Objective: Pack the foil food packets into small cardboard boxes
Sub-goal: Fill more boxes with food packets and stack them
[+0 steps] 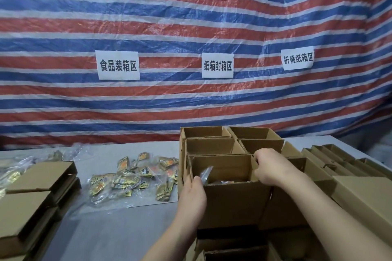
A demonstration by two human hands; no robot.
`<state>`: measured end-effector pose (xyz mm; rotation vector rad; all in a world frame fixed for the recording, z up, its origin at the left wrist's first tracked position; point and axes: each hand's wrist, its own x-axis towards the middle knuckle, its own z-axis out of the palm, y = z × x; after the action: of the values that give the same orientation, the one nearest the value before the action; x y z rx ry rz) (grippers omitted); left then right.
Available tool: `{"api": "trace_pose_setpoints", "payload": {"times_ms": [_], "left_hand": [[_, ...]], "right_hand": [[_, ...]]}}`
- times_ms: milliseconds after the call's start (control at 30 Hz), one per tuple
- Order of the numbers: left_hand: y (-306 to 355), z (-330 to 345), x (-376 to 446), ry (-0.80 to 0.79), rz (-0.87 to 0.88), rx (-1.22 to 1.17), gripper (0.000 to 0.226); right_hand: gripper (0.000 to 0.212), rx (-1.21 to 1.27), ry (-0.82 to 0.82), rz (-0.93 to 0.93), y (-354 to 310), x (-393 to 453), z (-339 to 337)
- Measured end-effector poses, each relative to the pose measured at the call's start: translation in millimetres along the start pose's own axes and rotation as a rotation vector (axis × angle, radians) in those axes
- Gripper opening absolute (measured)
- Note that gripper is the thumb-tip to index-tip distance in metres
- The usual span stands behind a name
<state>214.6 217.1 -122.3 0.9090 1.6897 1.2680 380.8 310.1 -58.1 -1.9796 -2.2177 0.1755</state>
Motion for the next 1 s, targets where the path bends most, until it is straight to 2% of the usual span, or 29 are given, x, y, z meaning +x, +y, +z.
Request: {"api": "trace_pose_setpoints", "payload": {"times_ms": [333, 533, 667, 833, 1000], "left_hand": [[-9, -6, -1, -0.08, 0.01, 0.017, 0.057], [-11, -9, -1, -0.113, 0.056, -0.022, 0.052], [-12, -11, -1, -0.098, 0.036, -0.013, 0.059], [-14, -15, 0, -0.093, 0.054, -0.019, 0.054], [-12, -35, 2, -0.05, 0.08, -0.021, 0.052]], "right_hand": [[0.022, -0.06, 0.146, -0.042, 0, 10, 24], [0.025, -0.041, 0.158, -0.108, -13, 12, 29], [0.028, -0.042, 0.165, -0.13, -19, 10, 39], [0.019, -0.033, 0.181, -0.157, -31, 10, 39], [0.008, 0.06, 0.225, -0.268, -60, 11, 27]]}}
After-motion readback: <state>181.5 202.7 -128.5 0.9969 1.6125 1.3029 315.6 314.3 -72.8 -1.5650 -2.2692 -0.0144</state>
